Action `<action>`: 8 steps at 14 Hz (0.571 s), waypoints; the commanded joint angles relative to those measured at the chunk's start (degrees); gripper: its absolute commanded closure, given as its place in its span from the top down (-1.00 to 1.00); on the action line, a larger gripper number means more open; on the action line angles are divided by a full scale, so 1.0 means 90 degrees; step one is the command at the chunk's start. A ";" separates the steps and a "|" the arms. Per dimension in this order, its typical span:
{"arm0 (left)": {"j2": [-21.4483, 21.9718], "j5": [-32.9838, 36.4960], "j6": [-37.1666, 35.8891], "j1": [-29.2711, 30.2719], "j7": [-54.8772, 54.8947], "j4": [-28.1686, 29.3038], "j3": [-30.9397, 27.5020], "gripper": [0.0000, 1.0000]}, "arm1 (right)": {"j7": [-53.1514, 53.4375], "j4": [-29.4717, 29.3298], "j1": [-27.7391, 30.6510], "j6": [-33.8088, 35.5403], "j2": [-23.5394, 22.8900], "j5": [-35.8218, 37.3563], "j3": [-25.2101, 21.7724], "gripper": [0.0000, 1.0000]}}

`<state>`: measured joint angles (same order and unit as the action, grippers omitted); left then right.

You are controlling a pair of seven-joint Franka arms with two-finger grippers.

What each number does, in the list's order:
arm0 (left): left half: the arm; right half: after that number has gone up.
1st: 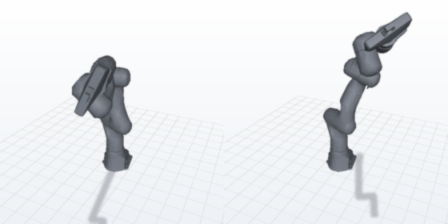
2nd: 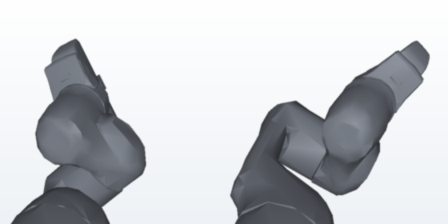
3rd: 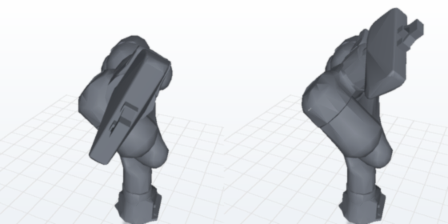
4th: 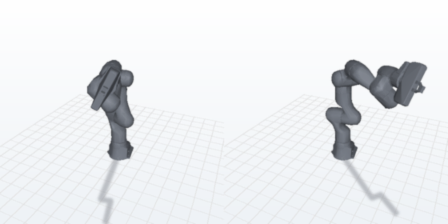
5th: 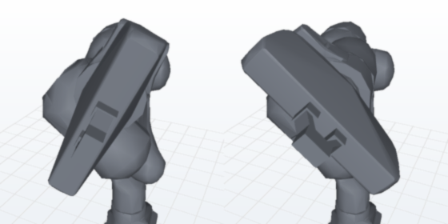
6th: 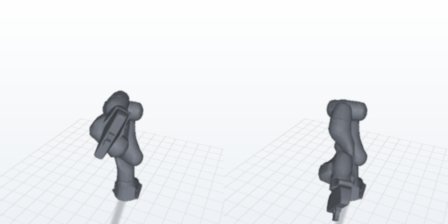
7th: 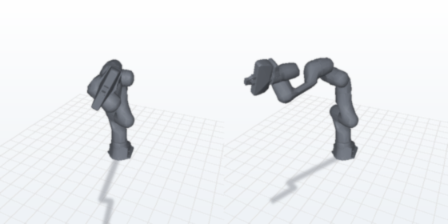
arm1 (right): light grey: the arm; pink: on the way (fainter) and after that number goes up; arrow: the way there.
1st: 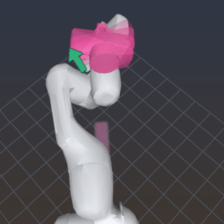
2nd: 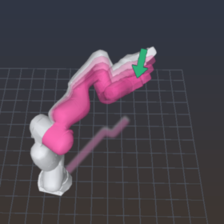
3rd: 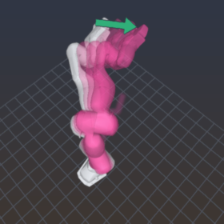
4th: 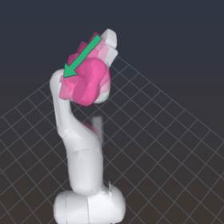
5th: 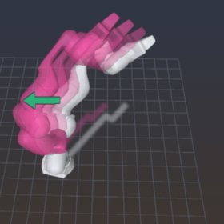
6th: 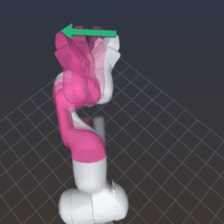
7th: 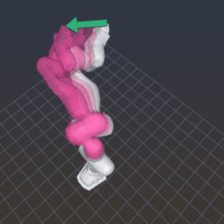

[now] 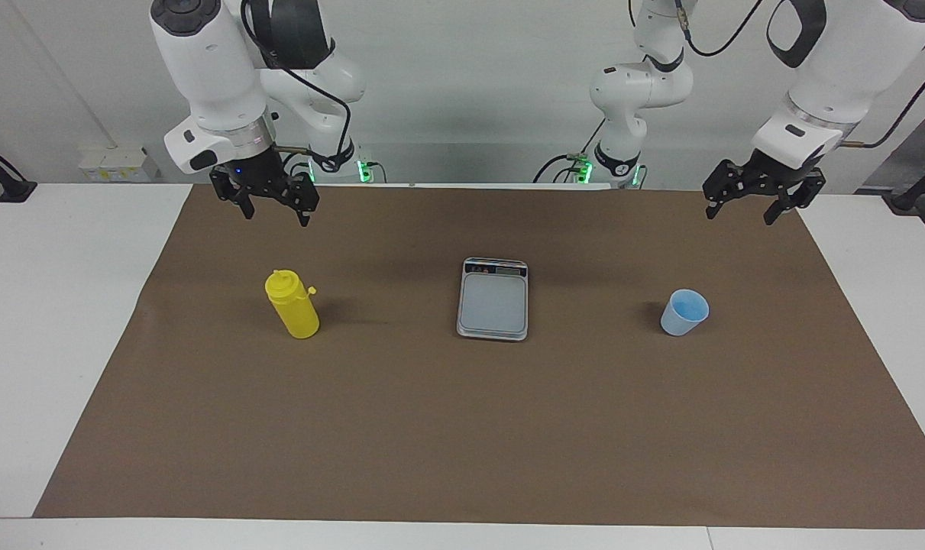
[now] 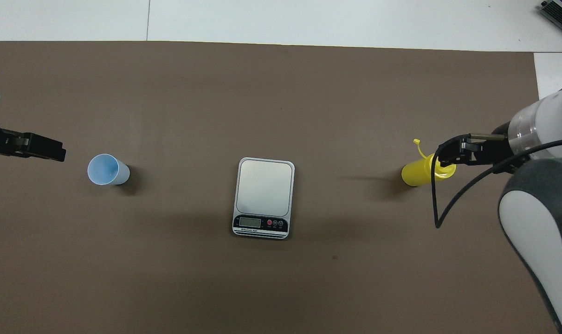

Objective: Pour seasoning into cup on scale with both arms

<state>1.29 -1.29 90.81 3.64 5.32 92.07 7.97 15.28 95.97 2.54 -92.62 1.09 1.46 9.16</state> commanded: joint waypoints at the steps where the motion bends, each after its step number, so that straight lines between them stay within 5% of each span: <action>1: 0.0179 -0.0091 0.0134 0.0035 -0.0054 0.0229 0.0013 1.00 | -0.0107 0.0166 0.0079 -0.0071 0.0153 -0.0074 0.0027 1.00; 8: 0.0199 -0.0091 0.0076 0.0035 -0.0073 0.0239 0.0013 1.00 | -0.0107 0.0166 0.0079 -0.0071 0.0153 -0.0074 0.0027 1.00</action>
<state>1.29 -1.30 90.81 3.64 5.31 92.12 7.98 15.28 95.97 2.54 -92.62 1.09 1.46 9.16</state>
